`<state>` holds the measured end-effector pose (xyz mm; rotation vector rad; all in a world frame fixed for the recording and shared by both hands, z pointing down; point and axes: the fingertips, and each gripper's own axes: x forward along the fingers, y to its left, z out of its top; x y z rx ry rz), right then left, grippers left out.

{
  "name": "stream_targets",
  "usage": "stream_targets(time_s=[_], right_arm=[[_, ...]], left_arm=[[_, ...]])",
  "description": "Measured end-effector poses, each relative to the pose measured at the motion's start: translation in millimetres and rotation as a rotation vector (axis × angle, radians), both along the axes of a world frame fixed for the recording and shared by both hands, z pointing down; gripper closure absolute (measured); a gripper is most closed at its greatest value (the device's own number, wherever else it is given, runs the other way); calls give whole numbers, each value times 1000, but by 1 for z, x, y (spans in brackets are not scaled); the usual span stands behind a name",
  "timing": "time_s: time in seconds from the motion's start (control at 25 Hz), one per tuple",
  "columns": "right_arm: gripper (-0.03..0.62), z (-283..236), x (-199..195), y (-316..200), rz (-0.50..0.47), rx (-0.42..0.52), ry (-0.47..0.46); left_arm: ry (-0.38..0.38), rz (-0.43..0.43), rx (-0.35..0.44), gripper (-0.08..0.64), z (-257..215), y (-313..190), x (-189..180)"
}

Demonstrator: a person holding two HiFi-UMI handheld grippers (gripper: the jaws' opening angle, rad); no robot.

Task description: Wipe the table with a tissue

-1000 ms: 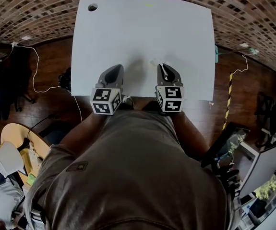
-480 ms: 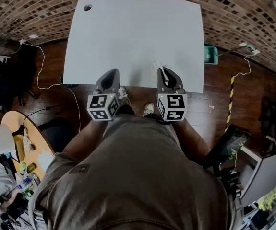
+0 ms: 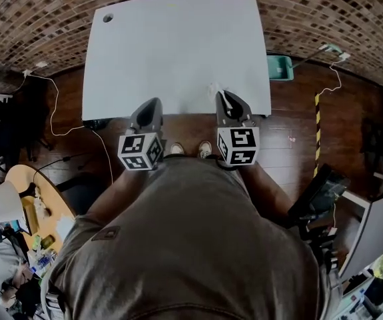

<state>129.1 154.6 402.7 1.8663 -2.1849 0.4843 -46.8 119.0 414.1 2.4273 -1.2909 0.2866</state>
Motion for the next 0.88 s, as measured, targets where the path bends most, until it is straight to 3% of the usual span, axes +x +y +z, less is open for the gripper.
stream_targets(time_s=[0.88], right_arm=[[560,1,-16,8,26,-14,14]], left_arm=[[39,45,-8,558,4,0,-3]])
